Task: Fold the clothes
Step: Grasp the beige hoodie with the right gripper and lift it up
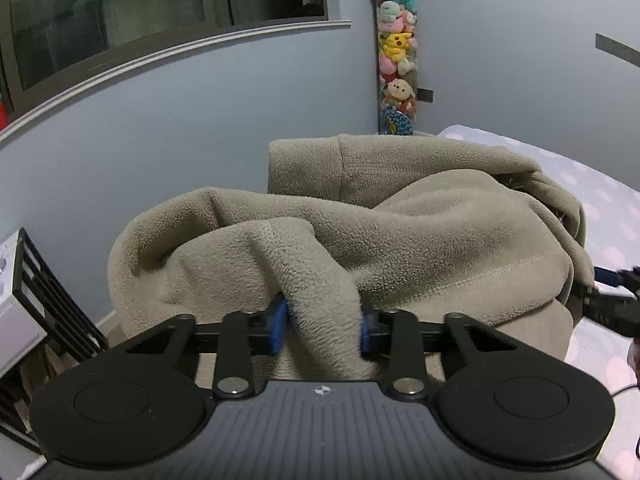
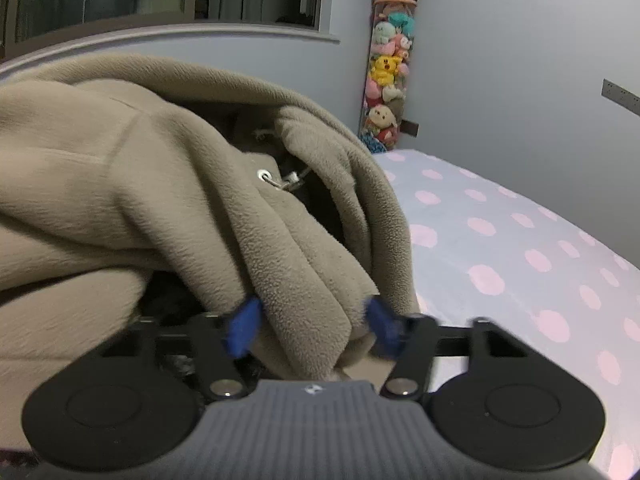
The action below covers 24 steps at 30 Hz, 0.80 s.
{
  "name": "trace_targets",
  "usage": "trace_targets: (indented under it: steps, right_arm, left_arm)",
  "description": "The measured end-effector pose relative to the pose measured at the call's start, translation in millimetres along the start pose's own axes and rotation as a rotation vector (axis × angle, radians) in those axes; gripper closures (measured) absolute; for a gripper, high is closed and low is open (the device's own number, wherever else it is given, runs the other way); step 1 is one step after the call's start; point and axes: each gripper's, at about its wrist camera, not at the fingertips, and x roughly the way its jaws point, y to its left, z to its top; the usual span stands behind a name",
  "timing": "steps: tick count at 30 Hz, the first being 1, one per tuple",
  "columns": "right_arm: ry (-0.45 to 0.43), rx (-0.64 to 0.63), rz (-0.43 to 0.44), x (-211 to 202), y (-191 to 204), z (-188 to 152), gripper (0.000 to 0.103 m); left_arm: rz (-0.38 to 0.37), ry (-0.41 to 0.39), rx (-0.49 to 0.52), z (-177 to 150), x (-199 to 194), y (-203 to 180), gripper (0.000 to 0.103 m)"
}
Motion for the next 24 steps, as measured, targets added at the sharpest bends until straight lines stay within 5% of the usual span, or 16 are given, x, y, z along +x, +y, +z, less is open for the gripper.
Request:
trace_targets:
  steps: [1, 4, 7, 13, 19, 24]
  right_arm:
    - [-0.005, 0.007, -0.006, 2, -2, 2, 0.078]
    - [-0.042, 0.021, -0.021, -9, -9, 8, 0.09]
    - [-0.157, -0.012, -0.09, -41, -17, 18, 0.092]
    - [-0.329, -0.036, -0.148, -121, -38, 44, 0.093]
    - [-0.436, 0.035, -0.279, -210, -92, 45, 0.093]
    - [-0.348, 0.091, -0.433, -265, -168, 0, 0.093]
  left_arm:
    - [0.001, -0.003, -0.002, 0, -1, 1, 0.083]
    - [0.022, -0.038, -0.033, 3, -15, 9, 0.089]
    - [0.074, -0.129, 0.006, 5, -42, 8, 0.09]
    - [0.009, -0.324, 0.006, 9, -136, 5, 0.091]
    - [-0.213, -0.45, 0.069, -15, -233, -37, 0.091]
    - [-0.475, -0.39, 0.156, -56, -270, -95, 0.091]
